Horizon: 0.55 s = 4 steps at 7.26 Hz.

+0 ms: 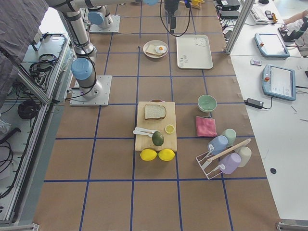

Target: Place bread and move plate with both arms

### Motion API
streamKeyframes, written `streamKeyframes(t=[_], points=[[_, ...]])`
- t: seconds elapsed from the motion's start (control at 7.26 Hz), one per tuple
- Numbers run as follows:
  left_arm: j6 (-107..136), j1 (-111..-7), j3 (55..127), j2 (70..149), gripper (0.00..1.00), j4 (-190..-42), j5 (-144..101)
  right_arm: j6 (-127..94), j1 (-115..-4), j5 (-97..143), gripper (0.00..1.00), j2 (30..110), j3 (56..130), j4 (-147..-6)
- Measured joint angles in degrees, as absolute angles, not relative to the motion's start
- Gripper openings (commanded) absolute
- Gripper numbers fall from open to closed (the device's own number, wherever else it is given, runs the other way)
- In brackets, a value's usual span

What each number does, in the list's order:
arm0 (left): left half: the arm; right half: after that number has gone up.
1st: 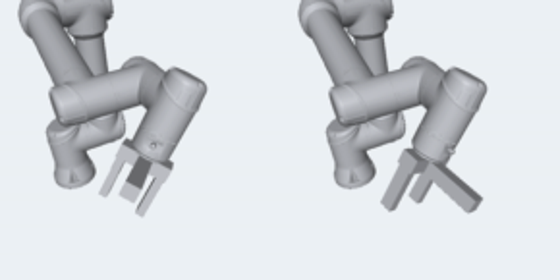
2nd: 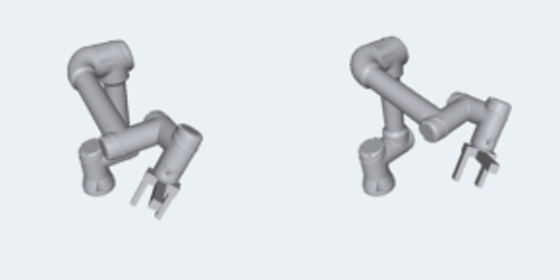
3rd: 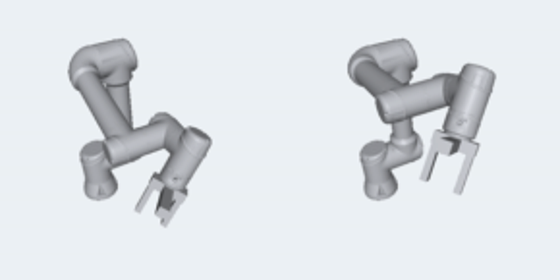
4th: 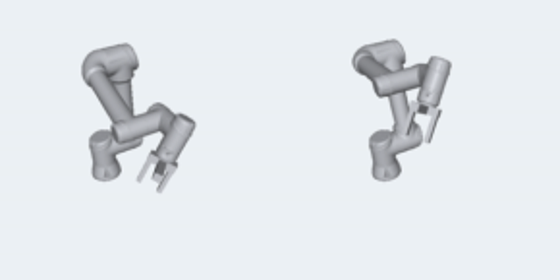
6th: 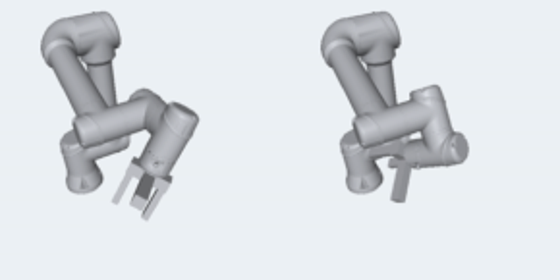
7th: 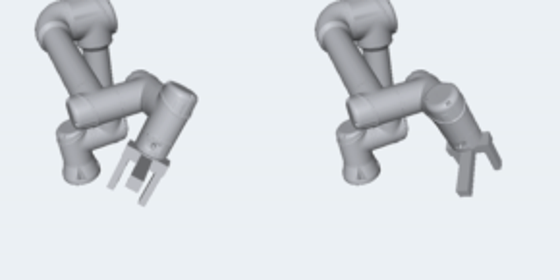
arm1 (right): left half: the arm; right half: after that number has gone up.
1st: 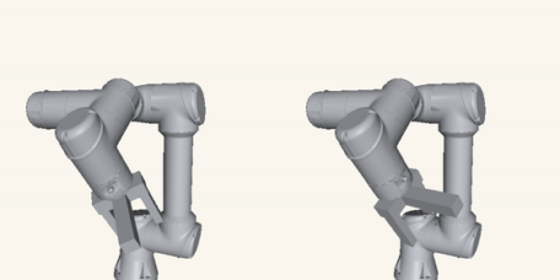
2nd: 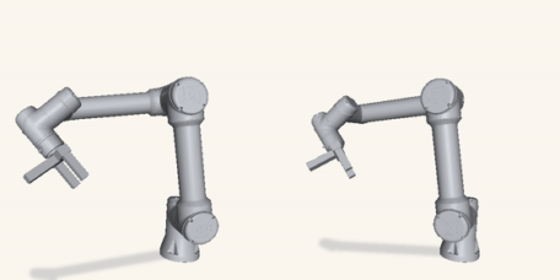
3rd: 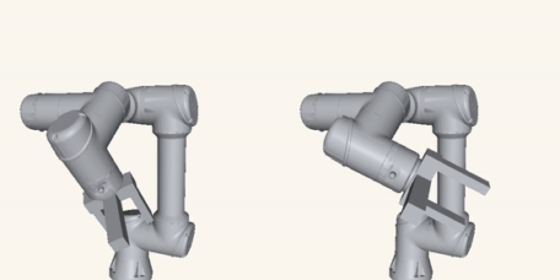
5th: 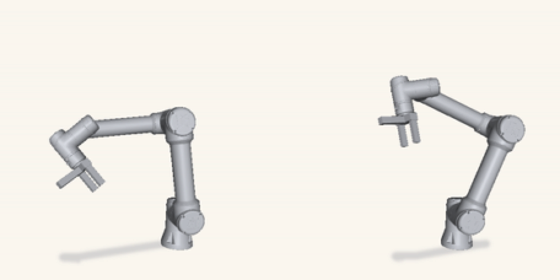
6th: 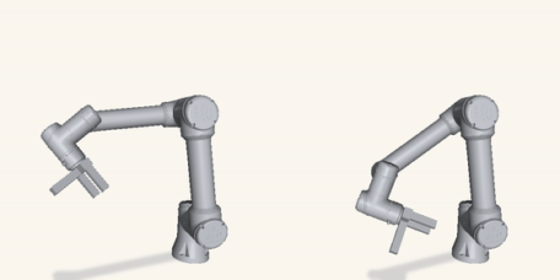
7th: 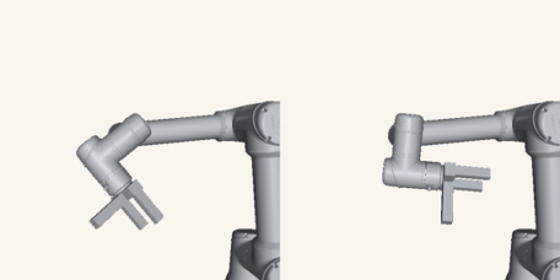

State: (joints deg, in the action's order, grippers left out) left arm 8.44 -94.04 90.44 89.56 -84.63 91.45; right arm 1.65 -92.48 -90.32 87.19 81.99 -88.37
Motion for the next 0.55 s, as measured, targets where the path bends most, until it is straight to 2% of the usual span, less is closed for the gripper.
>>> streamKeyframes(t=[0.55], points=[[8.4,-94.0,90.4,89.5,1.00,-84.6,91.5,1.7,-92.4,-90.0,1.00,87.0,81.7,-86.9]])
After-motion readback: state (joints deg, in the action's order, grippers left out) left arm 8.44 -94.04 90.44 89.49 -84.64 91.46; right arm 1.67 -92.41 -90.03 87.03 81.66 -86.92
